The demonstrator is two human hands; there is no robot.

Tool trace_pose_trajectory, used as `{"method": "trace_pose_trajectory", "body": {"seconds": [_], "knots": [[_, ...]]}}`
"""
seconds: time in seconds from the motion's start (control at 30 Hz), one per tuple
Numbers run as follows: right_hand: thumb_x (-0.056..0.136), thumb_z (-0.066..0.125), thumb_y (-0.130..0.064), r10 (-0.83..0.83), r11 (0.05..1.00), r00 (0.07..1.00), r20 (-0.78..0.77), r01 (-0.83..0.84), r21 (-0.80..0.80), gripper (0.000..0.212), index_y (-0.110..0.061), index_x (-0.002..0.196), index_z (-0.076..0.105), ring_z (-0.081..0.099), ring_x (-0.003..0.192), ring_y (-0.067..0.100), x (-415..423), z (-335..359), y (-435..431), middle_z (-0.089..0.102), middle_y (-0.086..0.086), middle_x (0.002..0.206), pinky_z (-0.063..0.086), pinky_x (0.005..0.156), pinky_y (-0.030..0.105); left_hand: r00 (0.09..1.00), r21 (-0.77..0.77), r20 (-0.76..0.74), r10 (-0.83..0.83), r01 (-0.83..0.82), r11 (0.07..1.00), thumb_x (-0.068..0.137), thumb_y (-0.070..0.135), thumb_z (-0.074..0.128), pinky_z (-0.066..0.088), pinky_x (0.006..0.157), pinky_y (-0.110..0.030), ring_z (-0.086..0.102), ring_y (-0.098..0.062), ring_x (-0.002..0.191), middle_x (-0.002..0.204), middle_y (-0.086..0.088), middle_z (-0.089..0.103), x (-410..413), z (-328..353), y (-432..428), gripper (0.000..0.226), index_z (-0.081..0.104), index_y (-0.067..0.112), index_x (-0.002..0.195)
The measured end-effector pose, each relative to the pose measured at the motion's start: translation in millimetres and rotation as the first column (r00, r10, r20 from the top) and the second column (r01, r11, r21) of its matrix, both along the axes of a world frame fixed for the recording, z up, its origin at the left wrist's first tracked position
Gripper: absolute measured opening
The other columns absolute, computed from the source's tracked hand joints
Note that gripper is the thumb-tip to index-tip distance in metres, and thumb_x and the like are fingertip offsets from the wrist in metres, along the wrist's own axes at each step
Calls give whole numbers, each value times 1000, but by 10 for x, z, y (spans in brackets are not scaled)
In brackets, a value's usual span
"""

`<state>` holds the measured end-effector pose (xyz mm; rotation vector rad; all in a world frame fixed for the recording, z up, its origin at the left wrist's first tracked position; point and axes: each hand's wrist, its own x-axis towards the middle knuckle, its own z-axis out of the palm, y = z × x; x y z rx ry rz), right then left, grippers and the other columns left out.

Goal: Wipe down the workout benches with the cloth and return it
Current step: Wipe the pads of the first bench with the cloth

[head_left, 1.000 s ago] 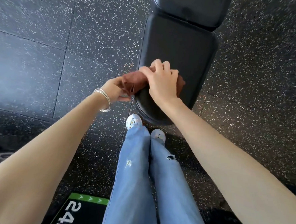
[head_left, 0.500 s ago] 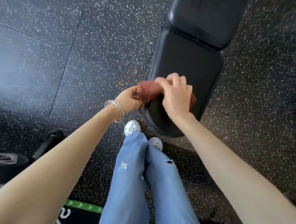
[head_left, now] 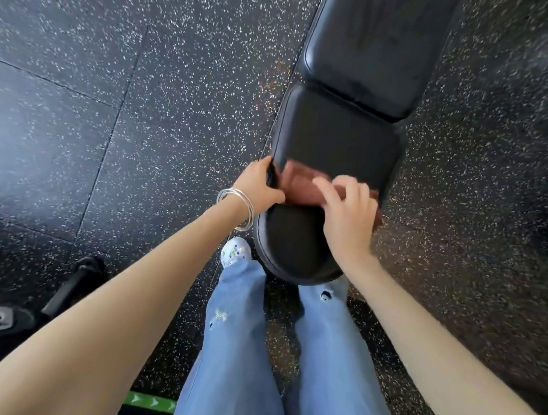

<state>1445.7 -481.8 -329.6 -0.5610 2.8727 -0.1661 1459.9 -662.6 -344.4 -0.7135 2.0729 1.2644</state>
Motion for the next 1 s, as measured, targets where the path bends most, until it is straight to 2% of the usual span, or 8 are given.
{"method": "trace_pose_trajectory", "body": {"seconds": [0.07, 0.13, 0.3, 0.4, 0.5, 0.6, 0.77, 1.0], "knots": [[77, 64, 0, 53, 999, 998, -22, -53, 6, 47, -30, 114, 64, 55, 89, 33, 28, -2, 147, 60, 7, 108, 43, 69, 40, 997, -19, 30, -69, 70, 997, 71, 16, 73, 33, 106, -32, 38, -32, 131, 143, -17, 36, -34, -20, 33, 90, 24, 3, 145], [77, 61, 0, 105, 994, 994, -35, -105, 2, 47, -30, 113, 64, 54, 89, 32, -264, -50, 88, 60, 6, 107, 41, 69, 39, 998, -49, 38, -54, 56, 997, 73, 19, 72, 31, 106, -32, 36, -32, 133, 144, -18, 34, -93, -47, 68, 90, 21, 2, 145], [89, 54, -8, 108, 994, 994, 32, -109, 28, 43, -33, 124, 52, 46, 107, 32, -1617, -389, -313, 49, 5, 121, 39, 80, 43, 998, -128, -16, 61, -62, 990, 78, 28, 71, 30, 107, -34, 38, -30, 132, 143, -16, 38, -359, -114, 110, 84, 24, 5, 144], [92, 55, -18, 179, 982, 971, 158, -187, 40, 38, -29, 129, 49, 45, 111, 33, -2154, -520, -392, 47, 9, 122, 41, 84, 47, 998, -237, 6, 64, -61, 970, 79, 40, 70, 23, 113, -36, 29, -31, 137, 150, -16, 26, -518, -130, 277, 97, 11, 4, 148], [90, 56, -13, 313, 950, 940, 136, -310, -48, 40, -27, 127, 52, 48, 101, 35, -2063, -486, -28, 50, 9, 119, 41, 78, 46, 989, -353, 72, 126, -93, 931, 77, 49, 68, 21, 114, -43, 22, -34, 140, 153, -14, 17, -689, -138, 475, 105, 4, 5, 149], [77, 60, 4, 402, 914, 909, 109, -392, -103, 48, -25, 116, 63, 52, 86, 36, -1845, -362, 574, 58, 12, 109, 41, 68, 43, 963, -489, 134, 235, -142, 861, 75, 55, 66, 26, 109, -51, 23, -34, 139, 154, -10, 17, -821, -126, 646, 107, 3, 9, 149], [65, 60, 9, 631, 775, 762, 145, -617, -137, 54, -21, 109, 68, 54, 78, 35, -2088, -198, 1085, 61, 14, 99, 42, 62, 40, 924, -620, 124, 361, -212, 756, 80, 58, 57, 23, 109, -52, 24, -35, 138, 153, -14, 21, -978, -142, 823, 98, 9, 8, 149], [84, 60, -8, 540, 839, 842, 12, -538, -79, 40, -27, 118, 59, 47, 101, 34, -3077, -243, 170, 51, 10, 115, 40, 74, 43, 891, -694, 119, 439, -242, 679, 84, 61, 48, 21, 109, -54, 26, -36, 135, 151, -14, 24, -1186, -219, 910, 92, 12, 6, 148]]}}
